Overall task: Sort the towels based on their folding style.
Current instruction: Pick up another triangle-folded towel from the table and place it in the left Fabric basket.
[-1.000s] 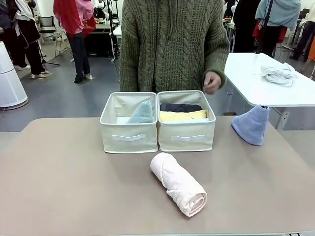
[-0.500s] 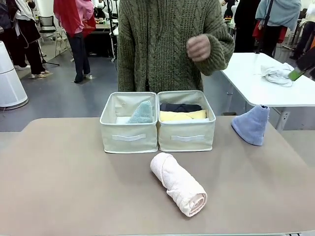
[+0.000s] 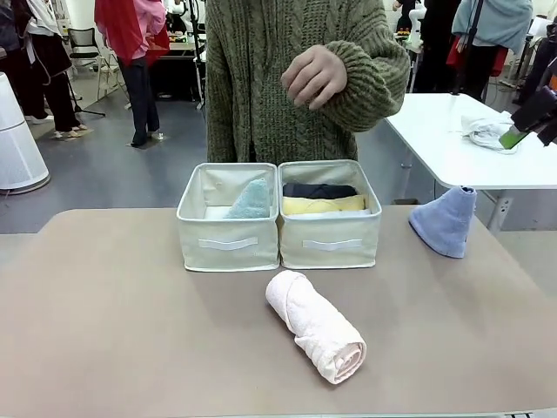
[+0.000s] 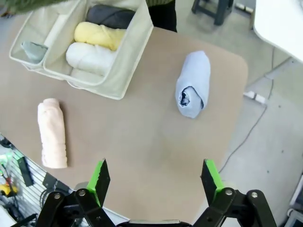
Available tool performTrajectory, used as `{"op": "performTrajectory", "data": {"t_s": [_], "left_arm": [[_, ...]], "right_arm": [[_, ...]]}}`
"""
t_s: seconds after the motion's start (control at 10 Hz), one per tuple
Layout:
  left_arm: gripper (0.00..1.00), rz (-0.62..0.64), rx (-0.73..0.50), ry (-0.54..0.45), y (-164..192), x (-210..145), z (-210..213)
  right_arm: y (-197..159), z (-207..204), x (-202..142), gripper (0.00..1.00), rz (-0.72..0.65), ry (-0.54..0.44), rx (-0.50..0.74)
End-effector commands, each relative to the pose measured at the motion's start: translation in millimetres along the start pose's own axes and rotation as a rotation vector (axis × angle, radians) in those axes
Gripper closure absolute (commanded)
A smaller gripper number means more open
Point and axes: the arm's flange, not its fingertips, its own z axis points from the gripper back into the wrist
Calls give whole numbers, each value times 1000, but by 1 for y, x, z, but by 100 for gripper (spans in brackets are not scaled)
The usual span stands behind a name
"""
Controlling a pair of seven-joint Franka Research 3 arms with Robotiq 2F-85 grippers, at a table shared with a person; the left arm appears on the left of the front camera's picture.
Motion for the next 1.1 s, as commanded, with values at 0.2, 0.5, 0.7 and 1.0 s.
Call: {"op": "performTrajectory", "data": {"t_s": [0.2,0.5,0.7,1.0], "left_arm": [[0,-3,21,-14,-1,-1,-2],[0,-3,21,-14,-1,-1,-2],[0,-3,21,-14,-1,-1,-2],[0,-3,21,-14,-1,-1,-2]], "right_arm": [[6,-72,47,0,-59,55,-172],[-13,-133,63,0,-146,158,-259],[-26,-161,63,0,-165,211,-250],[-45,-187,60,0,-175,237,-139]]}}
